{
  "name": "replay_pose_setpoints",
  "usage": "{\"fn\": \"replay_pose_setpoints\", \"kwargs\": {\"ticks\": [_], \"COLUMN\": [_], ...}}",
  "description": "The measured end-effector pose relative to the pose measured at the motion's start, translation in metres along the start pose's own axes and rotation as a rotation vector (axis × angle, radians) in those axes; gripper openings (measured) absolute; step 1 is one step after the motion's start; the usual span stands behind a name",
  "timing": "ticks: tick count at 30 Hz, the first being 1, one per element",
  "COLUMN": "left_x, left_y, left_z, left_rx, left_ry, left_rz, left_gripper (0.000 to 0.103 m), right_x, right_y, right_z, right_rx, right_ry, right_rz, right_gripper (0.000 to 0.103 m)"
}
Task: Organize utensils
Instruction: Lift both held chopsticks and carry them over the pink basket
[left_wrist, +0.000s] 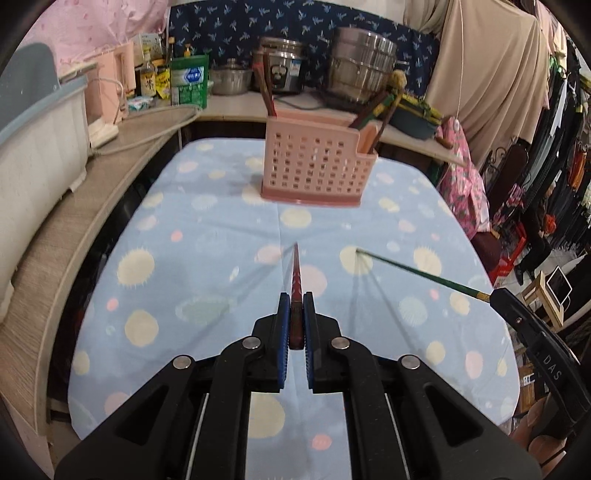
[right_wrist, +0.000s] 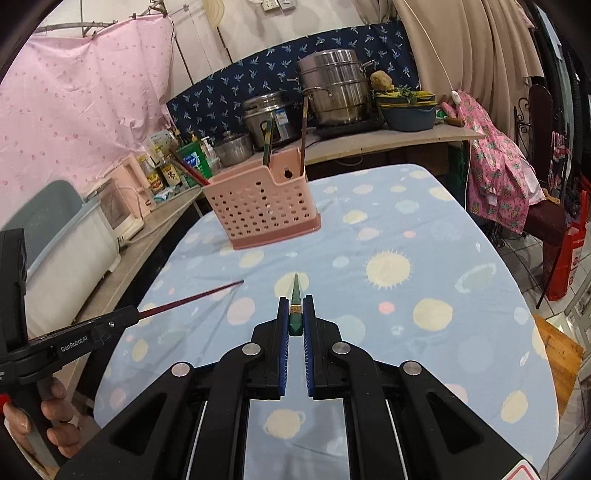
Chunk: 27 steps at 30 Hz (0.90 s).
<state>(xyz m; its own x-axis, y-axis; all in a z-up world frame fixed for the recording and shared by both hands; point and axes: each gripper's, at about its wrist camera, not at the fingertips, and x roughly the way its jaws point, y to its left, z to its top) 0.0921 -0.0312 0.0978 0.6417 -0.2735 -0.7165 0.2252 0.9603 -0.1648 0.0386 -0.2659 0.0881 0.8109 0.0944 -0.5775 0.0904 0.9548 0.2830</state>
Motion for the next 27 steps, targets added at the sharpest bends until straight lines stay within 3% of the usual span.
{"fn": "replay_pose_setpoints", "kwargs": {"ticks": [11, 27], "left_x": [-0.015, -0.024], "left_y": [-0.001, -0.002], "left_z": [0.072, 0.149], "left_rx": [-0.015, -0.062], "left_ry": [-0.112, -0.217], "left_rz": [-0.014, -0.038], "left_gripper": [0.007, 0.007], "right_x": [0.001, 0.014], "right_y": [0.007, 0.03], "right_z": [0.071, 0.135], "right_rx": [0.013, 0.021], "right_ry": [-0.106, -0.18], "right_rz": [0.047, 0.122], "right_gripper": [0.007, 0.007]}}
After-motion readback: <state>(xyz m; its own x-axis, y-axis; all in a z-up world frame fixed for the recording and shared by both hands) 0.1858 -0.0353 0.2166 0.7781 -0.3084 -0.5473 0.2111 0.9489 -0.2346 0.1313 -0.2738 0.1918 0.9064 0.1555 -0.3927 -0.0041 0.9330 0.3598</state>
